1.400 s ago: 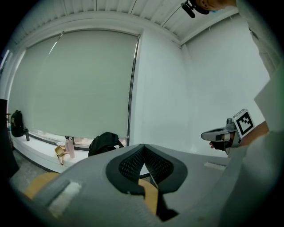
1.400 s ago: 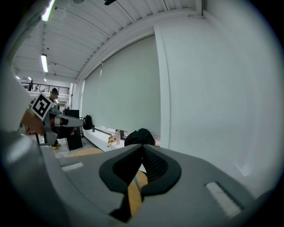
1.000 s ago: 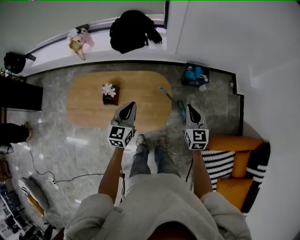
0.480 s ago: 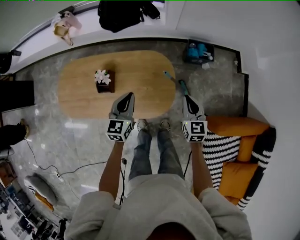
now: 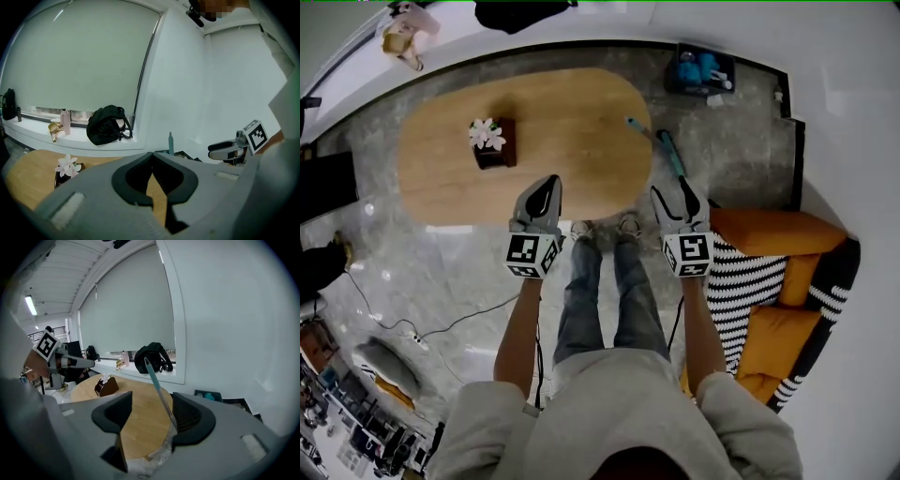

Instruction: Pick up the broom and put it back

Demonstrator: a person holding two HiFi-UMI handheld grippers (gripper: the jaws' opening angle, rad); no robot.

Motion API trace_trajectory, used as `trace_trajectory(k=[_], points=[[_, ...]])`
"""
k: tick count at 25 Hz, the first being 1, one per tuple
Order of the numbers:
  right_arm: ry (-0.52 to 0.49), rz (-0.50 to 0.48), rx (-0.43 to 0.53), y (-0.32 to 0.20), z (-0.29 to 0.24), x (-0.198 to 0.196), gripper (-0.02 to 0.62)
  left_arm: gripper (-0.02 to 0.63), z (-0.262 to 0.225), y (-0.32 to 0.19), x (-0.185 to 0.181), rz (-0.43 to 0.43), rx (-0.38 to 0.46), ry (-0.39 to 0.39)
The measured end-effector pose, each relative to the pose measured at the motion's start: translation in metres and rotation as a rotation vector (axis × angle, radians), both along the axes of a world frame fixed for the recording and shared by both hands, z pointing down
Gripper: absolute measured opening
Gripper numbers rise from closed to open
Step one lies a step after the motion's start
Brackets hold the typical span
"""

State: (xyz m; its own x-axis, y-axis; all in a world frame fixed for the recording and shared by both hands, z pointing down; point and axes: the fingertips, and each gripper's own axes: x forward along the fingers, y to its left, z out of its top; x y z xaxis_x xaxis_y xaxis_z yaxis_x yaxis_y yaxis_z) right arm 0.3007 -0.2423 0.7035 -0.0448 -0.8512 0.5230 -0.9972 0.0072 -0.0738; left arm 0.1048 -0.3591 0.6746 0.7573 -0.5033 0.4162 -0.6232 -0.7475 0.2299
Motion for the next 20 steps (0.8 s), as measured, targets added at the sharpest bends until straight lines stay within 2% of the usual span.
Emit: trace_trajectory(k=[7, 20], points=[[0.025, -0.016, -0.047, -0.011, 0.03, -0.001, 0.296, -0.005, 0.015, -0.001, 0.0, -0.01, -0.015, -0.007], [0.053, -0.087, -0.103, -0.097, 0.073, 0.008, 0.291, -0.005, 0.023, -0.008, -0.006, -0.027, -0.023, -0.013]])
